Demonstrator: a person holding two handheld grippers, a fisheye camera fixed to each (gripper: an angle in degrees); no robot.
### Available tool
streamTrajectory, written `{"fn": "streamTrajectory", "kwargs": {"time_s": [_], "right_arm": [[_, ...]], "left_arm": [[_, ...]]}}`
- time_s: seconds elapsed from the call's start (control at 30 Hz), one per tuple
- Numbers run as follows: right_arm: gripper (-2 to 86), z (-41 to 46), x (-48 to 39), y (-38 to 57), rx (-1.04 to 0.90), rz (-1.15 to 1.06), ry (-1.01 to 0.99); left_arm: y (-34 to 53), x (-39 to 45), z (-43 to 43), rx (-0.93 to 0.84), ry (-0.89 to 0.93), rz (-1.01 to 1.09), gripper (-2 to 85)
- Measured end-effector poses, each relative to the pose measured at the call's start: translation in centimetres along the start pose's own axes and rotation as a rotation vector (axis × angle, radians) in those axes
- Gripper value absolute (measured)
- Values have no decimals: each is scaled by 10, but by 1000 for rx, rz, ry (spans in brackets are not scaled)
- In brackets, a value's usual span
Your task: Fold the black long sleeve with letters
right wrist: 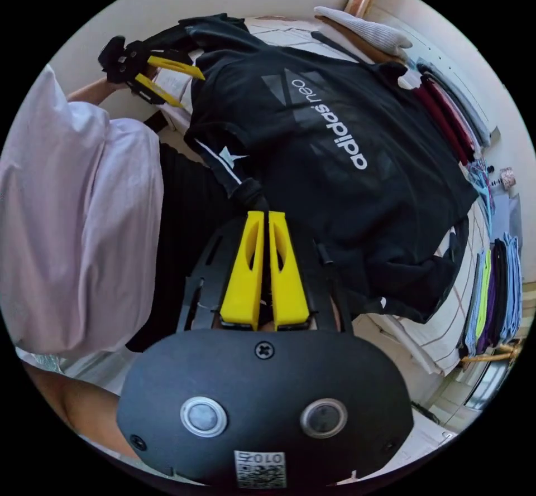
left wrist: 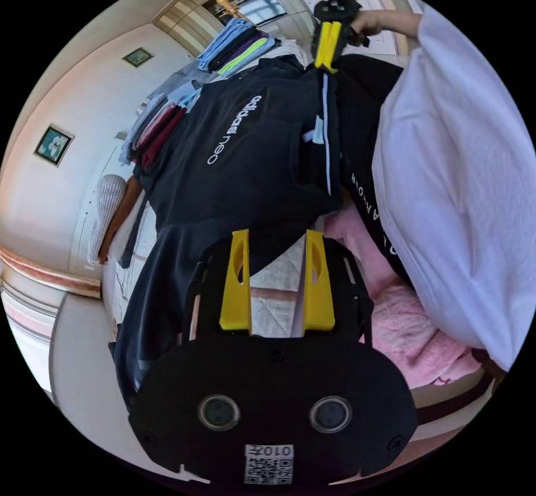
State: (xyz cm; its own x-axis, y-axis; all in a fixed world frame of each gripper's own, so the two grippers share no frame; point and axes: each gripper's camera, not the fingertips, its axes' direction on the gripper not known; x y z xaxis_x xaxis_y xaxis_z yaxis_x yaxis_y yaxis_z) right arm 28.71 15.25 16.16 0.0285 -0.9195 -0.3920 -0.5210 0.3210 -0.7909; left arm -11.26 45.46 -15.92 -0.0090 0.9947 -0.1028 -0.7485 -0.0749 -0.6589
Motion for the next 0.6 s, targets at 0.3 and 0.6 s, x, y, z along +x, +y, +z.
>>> {"fn": "streamTrajectory", "kwargs": {"time_s": [0.3,0.6], "right_arm": [[33,-37,15,-3,148,141,76],[33,-42,11,9,174,152,87]], "left_arm": [[-27,11,-28,35,-58,48,140],[-30,-11,-73,34,-274,16,45]]}}
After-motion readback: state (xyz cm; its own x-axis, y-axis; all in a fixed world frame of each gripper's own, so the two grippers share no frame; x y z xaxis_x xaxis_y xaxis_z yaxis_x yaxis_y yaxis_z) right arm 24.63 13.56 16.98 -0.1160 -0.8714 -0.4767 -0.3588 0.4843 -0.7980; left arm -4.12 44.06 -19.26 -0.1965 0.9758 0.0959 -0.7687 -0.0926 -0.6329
